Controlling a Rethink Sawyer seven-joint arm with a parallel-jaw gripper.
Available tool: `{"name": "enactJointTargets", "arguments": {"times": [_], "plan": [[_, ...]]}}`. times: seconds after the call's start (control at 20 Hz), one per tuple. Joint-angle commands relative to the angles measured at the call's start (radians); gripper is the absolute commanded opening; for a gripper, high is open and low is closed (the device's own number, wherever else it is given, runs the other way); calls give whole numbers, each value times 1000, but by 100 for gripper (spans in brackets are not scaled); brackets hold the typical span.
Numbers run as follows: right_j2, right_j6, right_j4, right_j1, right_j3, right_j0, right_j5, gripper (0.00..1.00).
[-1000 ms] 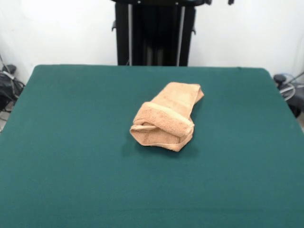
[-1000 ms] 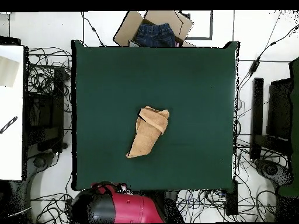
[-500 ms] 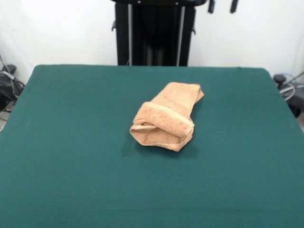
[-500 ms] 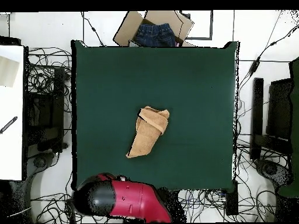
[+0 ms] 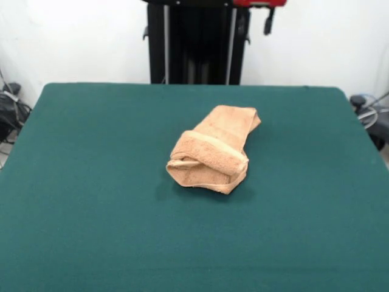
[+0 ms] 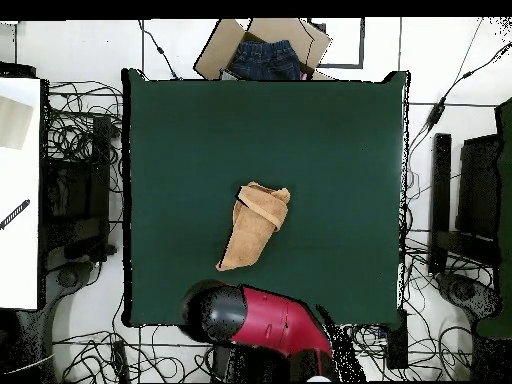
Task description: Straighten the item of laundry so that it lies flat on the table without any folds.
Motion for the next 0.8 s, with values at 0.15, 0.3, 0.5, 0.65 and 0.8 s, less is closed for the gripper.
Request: {"name": "enactJointTargets", "arguments": {"times": [0.15,0.3,0.5,0.65,0.8], "plan": [[55,100,-86,187,-40,-8,-211,100],[55,111,-79,212,-42,-2,-189,100],[67,167,-51,275,-45,31,-284,100],[35,187,-48,303,-69,61,-310,100],[56,183,-25,326,-55,38,-336,100]]}}
